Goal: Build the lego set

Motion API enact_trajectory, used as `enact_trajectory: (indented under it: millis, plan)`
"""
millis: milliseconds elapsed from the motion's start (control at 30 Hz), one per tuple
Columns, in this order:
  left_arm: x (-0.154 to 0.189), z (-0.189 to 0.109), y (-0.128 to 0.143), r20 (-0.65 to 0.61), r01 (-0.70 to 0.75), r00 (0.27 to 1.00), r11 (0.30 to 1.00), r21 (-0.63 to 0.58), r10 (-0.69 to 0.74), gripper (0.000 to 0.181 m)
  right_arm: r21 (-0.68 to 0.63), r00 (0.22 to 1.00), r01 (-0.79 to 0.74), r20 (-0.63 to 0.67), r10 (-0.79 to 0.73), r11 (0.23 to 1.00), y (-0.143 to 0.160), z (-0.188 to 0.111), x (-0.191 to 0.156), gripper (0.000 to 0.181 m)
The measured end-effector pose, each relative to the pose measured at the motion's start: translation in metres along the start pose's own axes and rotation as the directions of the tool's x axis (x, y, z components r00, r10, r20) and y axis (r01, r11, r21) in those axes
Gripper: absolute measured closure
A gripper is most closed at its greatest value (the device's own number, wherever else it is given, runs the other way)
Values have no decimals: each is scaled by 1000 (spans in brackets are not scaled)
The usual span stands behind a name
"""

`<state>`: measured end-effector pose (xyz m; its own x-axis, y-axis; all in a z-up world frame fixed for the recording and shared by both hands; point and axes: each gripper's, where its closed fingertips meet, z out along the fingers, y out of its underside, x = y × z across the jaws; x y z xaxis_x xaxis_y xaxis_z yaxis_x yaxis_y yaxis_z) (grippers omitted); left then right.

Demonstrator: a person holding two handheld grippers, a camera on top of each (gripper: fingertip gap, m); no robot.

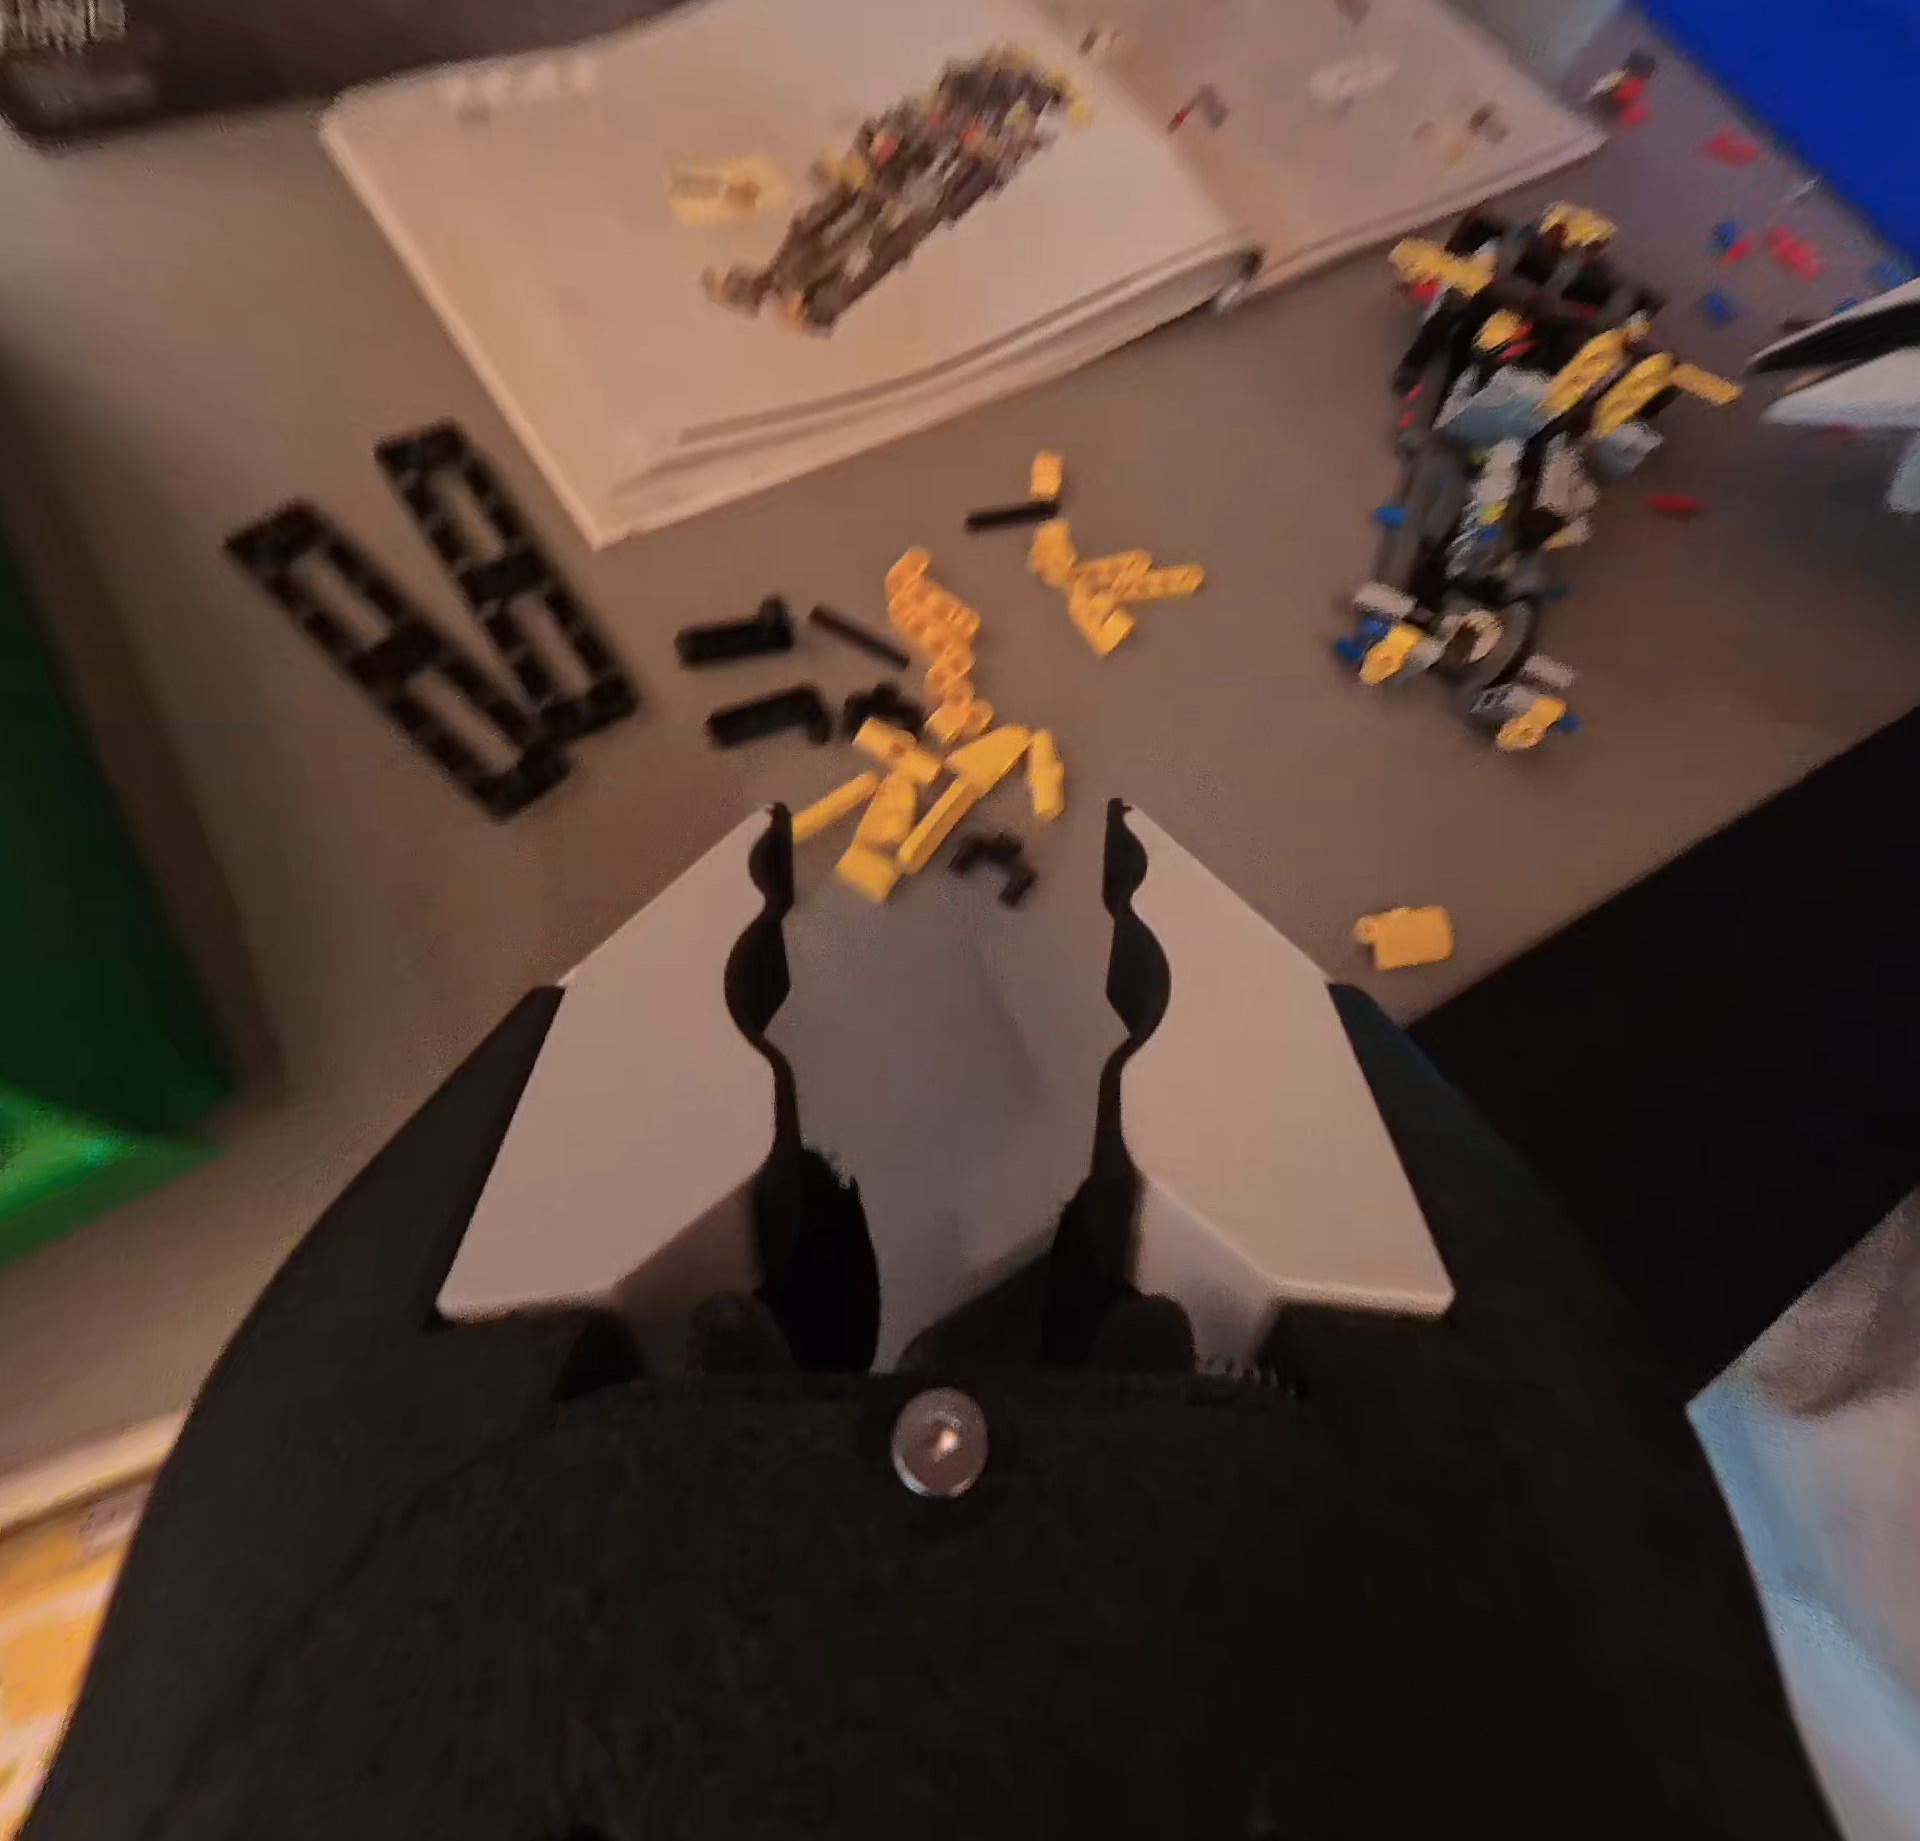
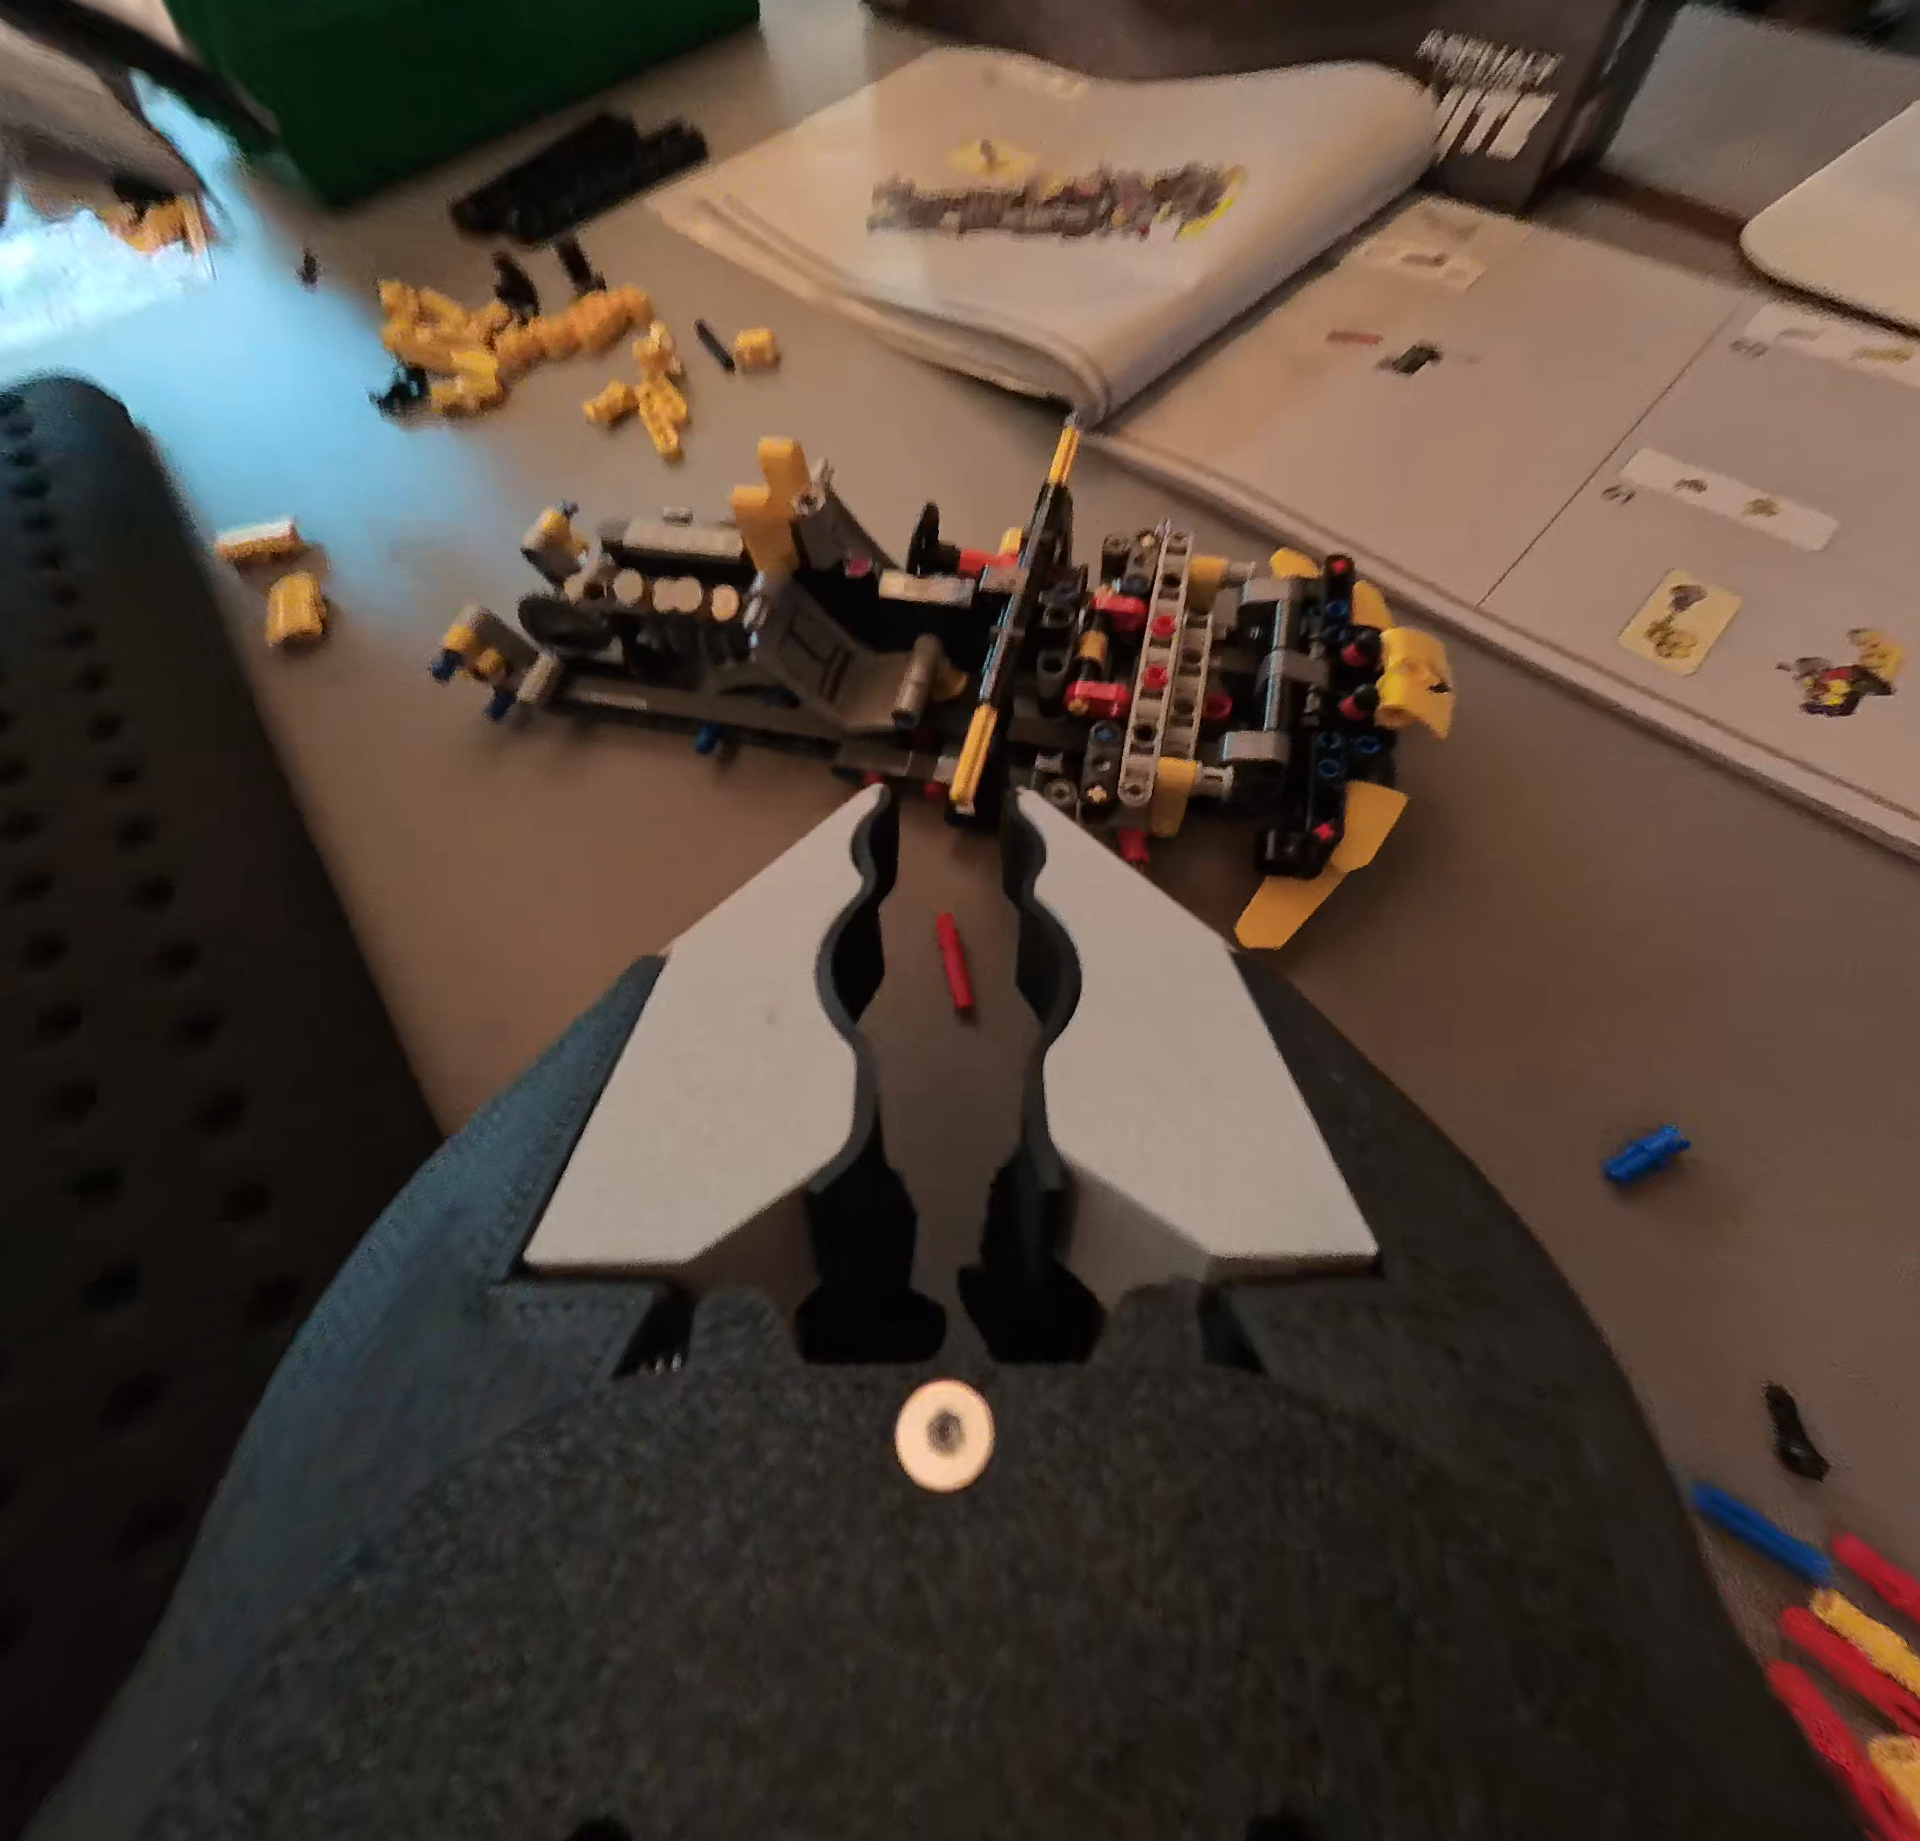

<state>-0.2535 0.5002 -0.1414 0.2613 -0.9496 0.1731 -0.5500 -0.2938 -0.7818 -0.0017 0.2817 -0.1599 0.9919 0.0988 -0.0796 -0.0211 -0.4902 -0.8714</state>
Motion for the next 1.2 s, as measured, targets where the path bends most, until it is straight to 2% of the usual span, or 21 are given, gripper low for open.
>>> enact_trajectory:
  millis: [100, 267, 400, 600, 733, 833, 1033, 1133, 1200]
  plan:
    - [-17, 1, 12, 14, 22, 1000, 995, -101, -20, 119, 88, 999, -26, -32, 29, 996, -10, 1, -2, 163]
    - [-47, 23, -7, 112, -25, 993, 998, -58, 31, 120, 146, 997, 10, -77, 1, 989, -17, -2, -1, 161]
    - [-48, 52, 4, 42, -189, 979, 969, -160, 198, 120, 144, 997, 1, -76, 10, 990, -14, -4, 0, 160]
    - [-48, 70, 14, -68, -185, 982, 954, -236, 174, 123, 147, 998, -40, -43, 47, 988, -12, -4, -1, 162]
    - [-44, 72, 13, -108, -198, 978, 955, -221, 178, 134, 151, 997, -54, -42, 62, 987, -12, -4, 1, 162]
    - [-46, 73, 13, -94, -227, 973, 950, -213, 211, 149, 142, 998, -54, -35, 59, 988, -10, -3, 0, 163]
    - [-48, 71, 12, -71, -255, 967, 943, -214, 246, 150, 140, 998, -56, -25, 60, 989, -10, -2, 0, 165]
    - [-45, 63, -4, -45, -262, 965, 952, -156, 258, 150, 155, 997, -62, -29, 67, 986, -12, -4, 2, 165]
    - [-28, 52, -29, -67, -252, 966, 965, -71, 248, 150, 166, 997, -69, -31, 75, 984, -13, -5, 3, 166]
